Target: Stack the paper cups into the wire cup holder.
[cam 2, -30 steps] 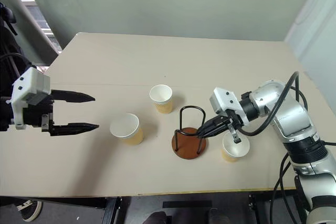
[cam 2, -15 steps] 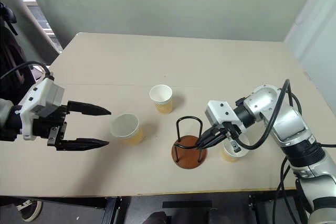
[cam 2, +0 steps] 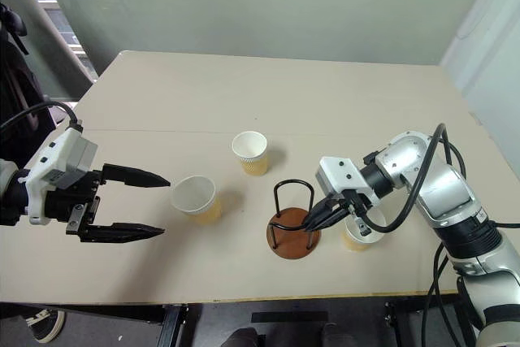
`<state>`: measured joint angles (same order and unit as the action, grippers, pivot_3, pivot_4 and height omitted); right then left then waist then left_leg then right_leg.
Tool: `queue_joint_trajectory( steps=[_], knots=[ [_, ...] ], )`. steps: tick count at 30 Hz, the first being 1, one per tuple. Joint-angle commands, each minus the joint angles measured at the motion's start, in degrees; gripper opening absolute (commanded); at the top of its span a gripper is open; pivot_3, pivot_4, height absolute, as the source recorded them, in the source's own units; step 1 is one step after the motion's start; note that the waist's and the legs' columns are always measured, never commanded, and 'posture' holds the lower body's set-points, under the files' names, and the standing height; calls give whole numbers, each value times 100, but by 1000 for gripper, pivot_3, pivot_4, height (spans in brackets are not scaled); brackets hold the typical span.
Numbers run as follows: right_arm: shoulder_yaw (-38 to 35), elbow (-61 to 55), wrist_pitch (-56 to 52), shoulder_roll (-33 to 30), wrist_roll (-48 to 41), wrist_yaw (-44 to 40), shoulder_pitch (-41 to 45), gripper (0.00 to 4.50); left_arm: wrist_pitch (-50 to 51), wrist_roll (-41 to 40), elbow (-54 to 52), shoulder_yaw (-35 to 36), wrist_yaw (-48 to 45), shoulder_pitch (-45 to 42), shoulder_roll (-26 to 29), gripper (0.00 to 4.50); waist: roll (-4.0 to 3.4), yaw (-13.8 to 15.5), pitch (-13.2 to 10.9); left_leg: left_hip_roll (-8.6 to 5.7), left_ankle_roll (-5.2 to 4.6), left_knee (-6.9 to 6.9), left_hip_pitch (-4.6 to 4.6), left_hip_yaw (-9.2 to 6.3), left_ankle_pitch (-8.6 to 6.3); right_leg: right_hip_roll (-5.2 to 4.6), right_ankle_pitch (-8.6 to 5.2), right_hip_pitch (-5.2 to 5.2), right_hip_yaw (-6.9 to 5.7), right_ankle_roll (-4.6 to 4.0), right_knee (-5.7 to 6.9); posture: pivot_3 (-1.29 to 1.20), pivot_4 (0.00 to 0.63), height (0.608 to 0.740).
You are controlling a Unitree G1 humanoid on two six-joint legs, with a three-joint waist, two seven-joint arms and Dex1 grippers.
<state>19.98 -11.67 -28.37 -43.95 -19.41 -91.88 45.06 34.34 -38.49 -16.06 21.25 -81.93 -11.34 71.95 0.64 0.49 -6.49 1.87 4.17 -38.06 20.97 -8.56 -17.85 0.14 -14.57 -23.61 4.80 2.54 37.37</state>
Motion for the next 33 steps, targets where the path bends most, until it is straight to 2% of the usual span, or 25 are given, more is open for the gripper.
queue_joint_trajectory(
  steps=[1,4,9,13,19,23,27,33],
  knots=[
    [-74,-169,-50,-110,-134,-61,148,1359,29,-101,-160,72,-15,-139,108,4500,0,0,0,0,0,0,0,0,0,0,0,0,0,0,0,0,150,740],
    [-161,-149,-91,-254,-256,-62,292,2355,8,-109,-122,11,-69,-222,133,4500,0,1,0,-1,0,0,0,0,0,0,0,0,0,0,0,0,150,740],
    [-764,-91,-370,-936,-1029,-62,1029,4126,-107,-49,88,-297,-182,-546,138,4500,-4,12,-2,-1,0,1,4,0,0,-1,0,-2,2,0,-2,0,150,740],
    [-1194,-200,-510,-1786,-1337,-62,1006,4126,-194,19,231,-551,-267,-780,71,4500,2,54,1,1,0,8,5,-7,0,-1,-2,5,0,-3,-17,0,150,740],
    [-1595,-962,-527,-2695,-1128,109,-706,4126,-404,162,551,-971,-431,-1220,-21,4500,5,71,0,4,2,10,5,-10,-1,-2,-2,13,-1,-2,-28,0,150,740],
    [-1414,-1181,-460,-2596,-716,615,-1242,4126,-486,302,703,-1275,-478,-1481,-178,4500,1,42,-2,6,1,3,-2,-2,-2,-6,1,12,3,2,-17,0,150,740],
    [-1369,-1273,-409,-2622,-631,632,-1499,4126,-507,343,764,-1340,-518,-1573,-178,4500,4,0,-1,8,-6,0,-5,-5,-6,-3,7,11,8,12,-17,0,150,740],
    [-969,-1014,45,-2526,74,784,-1786,4126,-418,303,626,-1189,-458,-1403,-166,4500,4,6,-1,22,-10,0,-1,-13,-9,-4,7,10,7,13,-22,0,150,740]
  ],
)
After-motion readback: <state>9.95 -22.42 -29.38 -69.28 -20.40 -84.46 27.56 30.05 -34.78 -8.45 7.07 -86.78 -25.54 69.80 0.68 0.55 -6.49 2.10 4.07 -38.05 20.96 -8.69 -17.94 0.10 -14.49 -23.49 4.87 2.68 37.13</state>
